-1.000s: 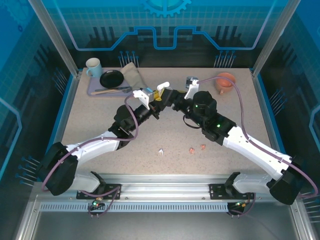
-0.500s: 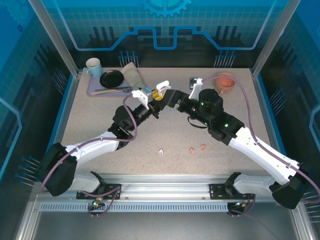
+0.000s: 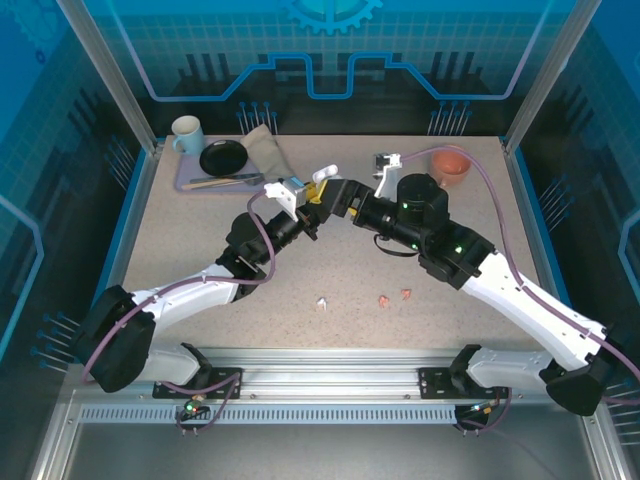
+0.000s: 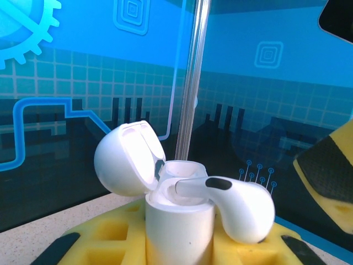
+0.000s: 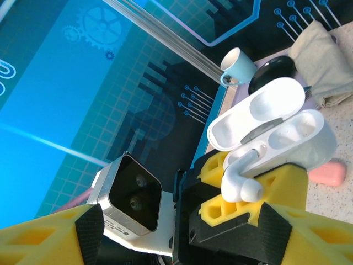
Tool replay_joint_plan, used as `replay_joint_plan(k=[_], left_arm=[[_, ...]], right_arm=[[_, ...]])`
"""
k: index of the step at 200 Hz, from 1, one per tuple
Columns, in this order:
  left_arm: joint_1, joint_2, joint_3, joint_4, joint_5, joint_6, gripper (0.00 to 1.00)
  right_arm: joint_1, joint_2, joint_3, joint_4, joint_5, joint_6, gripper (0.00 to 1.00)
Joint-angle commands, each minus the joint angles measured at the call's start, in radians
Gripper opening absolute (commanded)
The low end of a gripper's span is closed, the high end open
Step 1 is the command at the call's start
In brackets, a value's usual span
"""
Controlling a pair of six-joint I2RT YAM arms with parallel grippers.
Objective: Insert wireless bluetooth earbuds into charging case
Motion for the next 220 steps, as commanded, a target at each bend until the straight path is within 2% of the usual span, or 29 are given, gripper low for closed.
replay_joint_plan(k=[1,150,220], left_arm=[[-0.008,0.000,-0.002,0.049,0.010,0.019,0.00],[-0.008,-0.008,-0.011,0.049,0.014,0.014,0.00],[-0.008,-0.012,-0.016,0.052,0.020,0.006,0.00]], right_arm=[[0.019,0.020,0.041,-0.006,-0.025,0.019,0.77],[0.027,0.076,0.076,0.002,-0.029,0.010,0.77],[0.001,0.115,0.117,0.004,-0.036,-0.008,0.77]])
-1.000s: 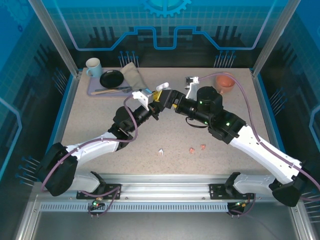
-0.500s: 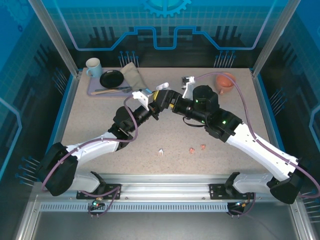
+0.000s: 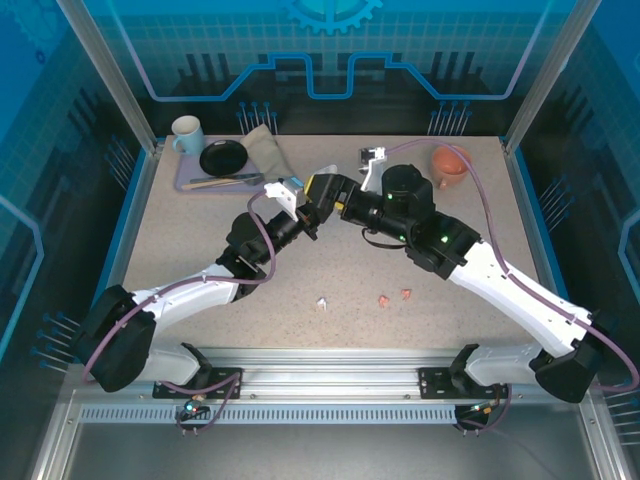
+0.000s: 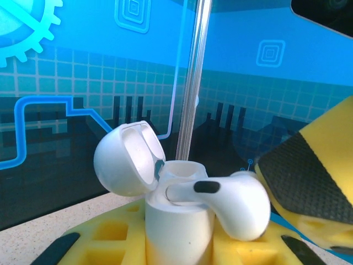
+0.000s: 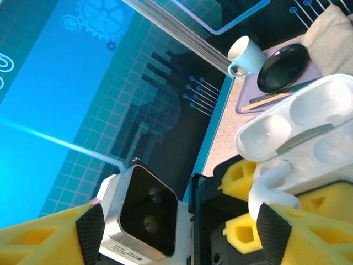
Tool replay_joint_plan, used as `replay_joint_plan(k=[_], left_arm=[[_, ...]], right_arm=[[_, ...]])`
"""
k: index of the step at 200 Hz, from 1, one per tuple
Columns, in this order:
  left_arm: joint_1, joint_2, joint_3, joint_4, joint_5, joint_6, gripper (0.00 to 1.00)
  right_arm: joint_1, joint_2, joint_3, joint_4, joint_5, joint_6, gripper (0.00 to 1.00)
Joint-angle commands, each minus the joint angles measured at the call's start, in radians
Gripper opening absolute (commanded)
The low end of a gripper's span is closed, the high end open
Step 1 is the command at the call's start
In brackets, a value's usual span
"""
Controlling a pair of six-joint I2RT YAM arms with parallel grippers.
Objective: Insert wireless bluetooth earbuds into charging case
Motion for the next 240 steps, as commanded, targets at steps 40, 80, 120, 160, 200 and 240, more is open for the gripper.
replay_joint_plan(k=[40,80,120,160,200,240], left_arm=[[-0.008,-0.020,-0.019,0.054,0.023,0.007,0.00],[-0.008,-0.020,-0.019,0.057,0.029,0.000,0.00],[-0.008,-0.026,-0.023,0.059,0.033,0.001,0.00],[-0.008,-0.032,-0.028,0.059,0.035,0.010,0.00],[-0.008,-0.040,-0.026,0.054,0.031,0.019,0.00],[-0.008,-0.046,-0.024,0.047,0.028,0.025,0.00]], right_arm=[[-0.029,0.035,0.041,0.004,-0.009,-0.022,0.77],[-0.044,0.063,0.055,0.005,-0.004,-0.029,0.77],[-0.049,0.085,0.060,0.006,-0.013,-0.025,0.77],[-0.053,0.079,0.047,-0.009,-0.007,-0.019,0.77],[-0.053,0.050,0.022,-0.024,0.010,-0.016,0.76],[-0.055,0.012,-0.006,-0.040,0.030,-0.017,0.76]])
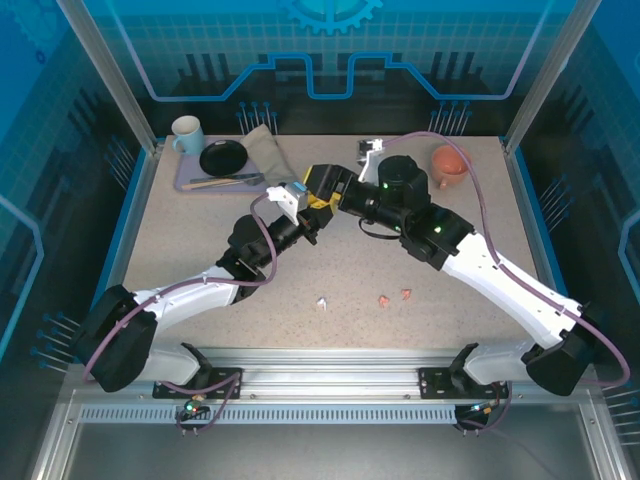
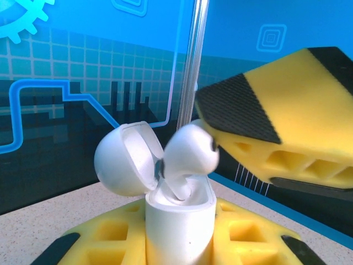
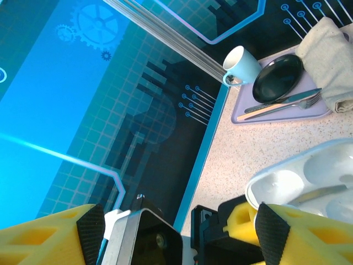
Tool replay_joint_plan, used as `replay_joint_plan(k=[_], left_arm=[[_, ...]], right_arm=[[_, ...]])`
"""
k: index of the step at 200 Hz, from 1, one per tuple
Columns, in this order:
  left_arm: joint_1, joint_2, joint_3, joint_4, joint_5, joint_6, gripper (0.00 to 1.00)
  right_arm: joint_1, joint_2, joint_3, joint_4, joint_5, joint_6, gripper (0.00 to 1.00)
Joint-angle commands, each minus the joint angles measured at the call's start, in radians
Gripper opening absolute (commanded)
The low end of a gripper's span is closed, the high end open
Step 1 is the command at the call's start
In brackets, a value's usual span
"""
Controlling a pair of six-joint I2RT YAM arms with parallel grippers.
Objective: Insert wireless bluetooth earbuds into charging case
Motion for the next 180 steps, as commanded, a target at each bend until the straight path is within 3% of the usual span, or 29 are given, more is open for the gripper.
replay_joint_plan(k=[1,66,180], left_arm=[[-0.008,-0.045,0.003,0.061,0.018,0.024,0.00],[-0.008,-0.045,0.007,0.056,0.026,0.025,0.00],[-0.009,-0.037,-0.004,0.044,0.056,0.013,0.00]], right_arm=[[-0.015,-0.033,-0.031,-0.057,0.041,-0.007,0.76],[-0.020,-0.053,-0.065,-0.060,0.044,0.004,0.76],[-0.008,0.044,0.010,-0.009,0.001,0.017,0.76]])
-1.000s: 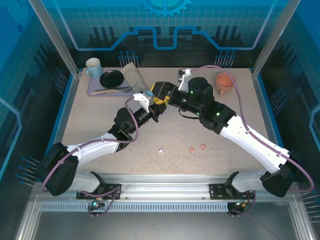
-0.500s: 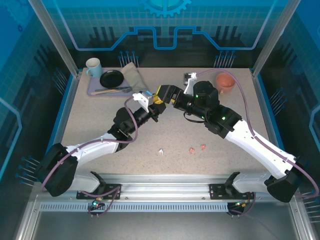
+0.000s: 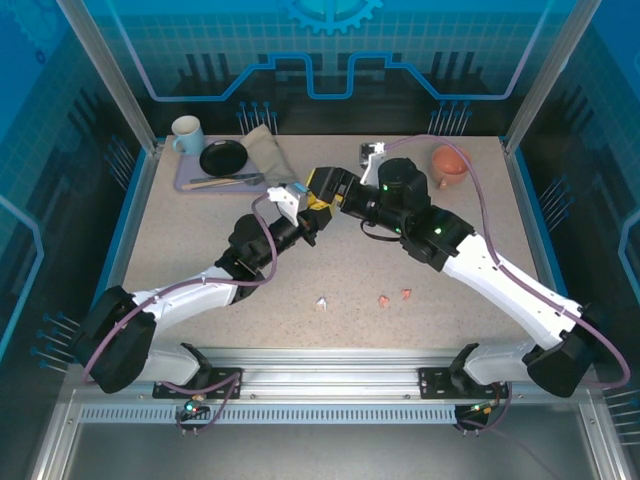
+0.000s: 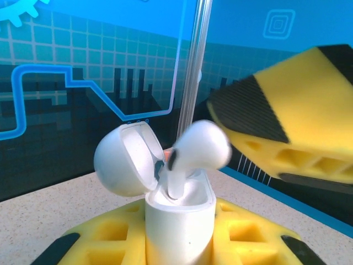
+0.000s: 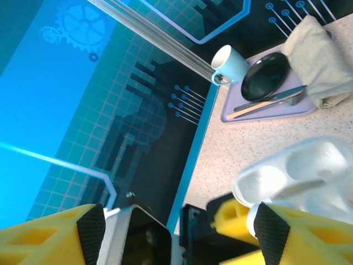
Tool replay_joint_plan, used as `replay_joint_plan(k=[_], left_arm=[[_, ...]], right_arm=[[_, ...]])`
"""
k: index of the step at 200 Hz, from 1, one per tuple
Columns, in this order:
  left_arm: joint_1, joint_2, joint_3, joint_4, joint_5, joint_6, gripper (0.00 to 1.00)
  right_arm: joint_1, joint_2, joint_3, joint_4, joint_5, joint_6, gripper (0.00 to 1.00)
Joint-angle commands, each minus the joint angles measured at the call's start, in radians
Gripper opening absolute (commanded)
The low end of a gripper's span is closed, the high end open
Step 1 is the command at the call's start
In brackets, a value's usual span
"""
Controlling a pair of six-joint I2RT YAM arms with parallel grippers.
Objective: Insert wireless bluetooth earbuds into charging case
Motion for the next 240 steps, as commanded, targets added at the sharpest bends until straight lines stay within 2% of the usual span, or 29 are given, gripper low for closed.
replay_joint_plan(k=[1,99,126,160,175,209,240], left_arm=[[-0.013,-0.029,0.002,0.092,0.053,0.013,0.00],[-0.014,-0.014,-0.026,0.103,0.030,0.016,0.00],[-0.014,-0.015,-0.036,0.102,0.029,0.012,0.00],[-0.014,-0.021,-0.046,0.092,0.029,0.019,0.00],[-0.014,-0.026,-0.056,0.091,0.029,0.022,0.00],[-0.014,-0.046,-0.067,0.068,0.041,0.029,0.00],[-0.013,-0.051,-0.069,0.056,0.056,0.028,0.00]], right_arm=[[0.001,0.036,0.026,-0.010,-0.011,0.008,0.76],[0.009,-0.027,-0.090,-0.029,0.023,0.020,0.76],[0.001,-0.057,-0.081,-0.037,0.036,-0.023,0.76],[-0.005,-0.077,-0.017,-0.149,0.062,-0.116,0.75],[-0.007,-0.087,0.008,-0.234,0.093,-0.161,0.71],[-0.007,-0.090,0.030,-0.363,0.139,-0.262,0.57],[-0.002,-0.068,0.009,-0.347,0.122,-0.289,0.49]])
